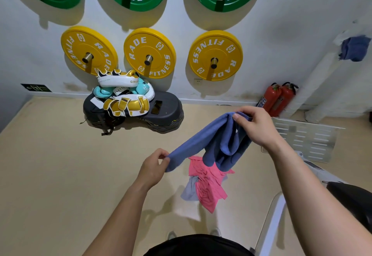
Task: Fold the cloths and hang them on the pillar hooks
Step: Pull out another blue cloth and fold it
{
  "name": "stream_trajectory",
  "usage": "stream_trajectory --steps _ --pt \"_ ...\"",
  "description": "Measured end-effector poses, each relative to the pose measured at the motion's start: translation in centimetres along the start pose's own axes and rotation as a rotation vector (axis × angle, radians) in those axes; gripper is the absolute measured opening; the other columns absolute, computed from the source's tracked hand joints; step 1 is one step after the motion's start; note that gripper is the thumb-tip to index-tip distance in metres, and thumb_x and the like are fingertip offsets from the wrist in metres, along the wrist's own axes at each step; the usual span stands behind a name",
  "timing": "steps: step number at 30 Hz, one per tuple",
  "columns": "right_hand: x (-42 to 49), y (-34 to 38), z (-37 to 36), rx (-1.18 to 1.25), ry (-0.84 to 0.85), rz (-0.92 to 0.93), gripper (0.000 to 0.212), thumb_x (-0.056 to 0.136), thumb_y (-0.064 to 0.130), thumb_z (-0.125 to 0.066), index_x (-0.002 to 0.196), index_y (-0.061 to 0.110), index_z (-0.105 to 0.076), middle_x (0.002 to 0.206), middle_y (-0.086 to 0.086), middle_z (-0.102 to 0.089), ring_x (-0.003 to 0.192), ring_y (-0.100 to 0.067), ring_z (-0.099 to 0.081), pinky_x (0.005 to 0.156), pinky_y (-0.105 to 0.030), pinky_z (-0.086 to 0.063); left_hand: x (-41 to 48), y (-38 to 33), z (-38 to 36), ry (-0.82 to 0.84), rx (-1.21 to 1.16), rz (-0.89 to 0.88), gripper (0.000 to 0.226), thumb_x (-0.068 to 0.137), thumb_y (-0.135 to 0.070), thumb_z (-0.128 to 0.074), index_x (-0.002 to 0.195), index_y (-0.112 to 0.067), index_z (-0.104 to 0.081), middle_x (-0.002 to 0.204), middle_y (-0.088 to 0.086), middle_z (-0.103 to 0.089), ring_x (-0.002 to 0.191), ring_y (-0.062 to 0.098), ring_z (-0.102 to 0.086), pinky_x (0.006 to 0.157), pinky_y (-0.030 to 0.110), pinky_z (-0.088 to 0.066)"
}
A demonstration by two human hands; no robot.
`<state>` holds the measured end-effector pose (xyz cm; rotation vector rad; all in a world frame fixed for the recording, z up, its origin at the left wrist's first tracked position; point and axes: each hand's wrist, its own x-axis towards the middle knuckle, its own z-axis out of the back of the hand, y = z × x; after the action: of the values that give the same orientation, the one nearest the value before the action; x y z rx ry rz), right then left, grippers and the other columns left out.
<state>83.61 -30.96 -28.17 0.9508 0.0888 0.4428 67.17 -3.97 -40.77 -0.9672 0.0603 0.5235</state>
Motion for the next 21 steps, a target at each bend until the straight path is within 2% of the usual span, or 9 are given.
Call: stream_trajectory --steps 4,8,12,16,19,21 --pt "0.0 -1.7 -0.1 0.016 -0.064 -0.062 0.017 0.094 0.011 -0.062 0.08 0.019 -0.067 0.073 0.007 -0.065 0.064 0.008 -0.055 0.058 -0.008 -0.039 0.7 -0.1 0.8 -0.111 0.007 0.001 0.01 0.099 -0.019 -0.051 0.09 -0.023 -0.053 0.073 -0.006 -0.055 0.07 0.018 -0.051 0.063 0.033 -0.04" --pt "0.0 -4.2 -0.2 0.016 -0.106 -0.151 0.017 0.094 0.016 -0.061 0.078 0.016 -0.066 0.076 -0.008 -0.067 0.069 -0.012 -0.053 0.065 -0.03 -0.043 1.4 -0.7 2.0 -0.232 0.02 0.039 0.013 0.096 -0.032 -0.058 0.085 -0.026 -0.058 0.076 -0.005 -0.059 0.074 0.02 -0.057 0.066 0.038 -0.049" --pt "-0.2 -6.2 -0.7 0.004 -0.151 -0.245 0.018 0.093 0.019 -0.064 0.076 0.016 -0.067 0.077 -0.009 -0.07 0.074 -0.022 -0.06 0.068 -0.033 -0.046 2.1 -1.4 2.9 -0.288 0.041 0.069 0.015 0.092 -0.035 -0.067 0.08 -0.026 -0.064 0.08 -0.008 -0.065 0.079 0.015 -0.06 0.067 0.032 -0.05" --pt "-1.0 -7.2 -2.2 -0.055 -0.233 -0.341 0.021 0.093 0.019 -0.063 0.077 0.008 -0.07 0.077 -0.017 -0.069 0.081 -0.034 -0.064 0.061 -0.031 -0.037 2.4 -3.6 2.5 -0.298 -0.018 0.073 0.011 0.09 -0.028 -0.07 0.081 -0.022 -0.068 0.08 -0.006 -0.066 0.079 0.012 -0.061 0.062 0.022 -0.044" --pt "-2.0 -6.8 -4.1 -0.015 -0.174 -0.355 0.017 0.094 0.012 -0.061 0.091 0.007 -0.077 0.088 -0.013 -0.076 0.079 -0.021 -0.065 0.063 -0.023 -0.035 2.3 -5.5 0.5 -0.188 -0.053 0.019 0.009 0.089 -0.019 -0.068 0.082 -0.023 -0.072 0.077 -0.007 -0.068 0.072 0.007 -0.061 0.063 0.02 -0.046" --pt "-2.6 -6.7 -5.8 0.055 -0.126 -0.366 0.015 0.092 0.013 -0.065 0.089 0.019 -0.078 0.083 0.001 -0.076 0.074 -0.009 -0.064 0.068 -0.02 -0.04 1.8 -6.6 -1.1 -0.094 -0.113 0.006 0.014 0.089 -0.01 -0.065 0.09 -0.021 -0.074 0.081 -0.004 -0.068 0.063 0.01 -0.058 0.06 0.024 -0.05"
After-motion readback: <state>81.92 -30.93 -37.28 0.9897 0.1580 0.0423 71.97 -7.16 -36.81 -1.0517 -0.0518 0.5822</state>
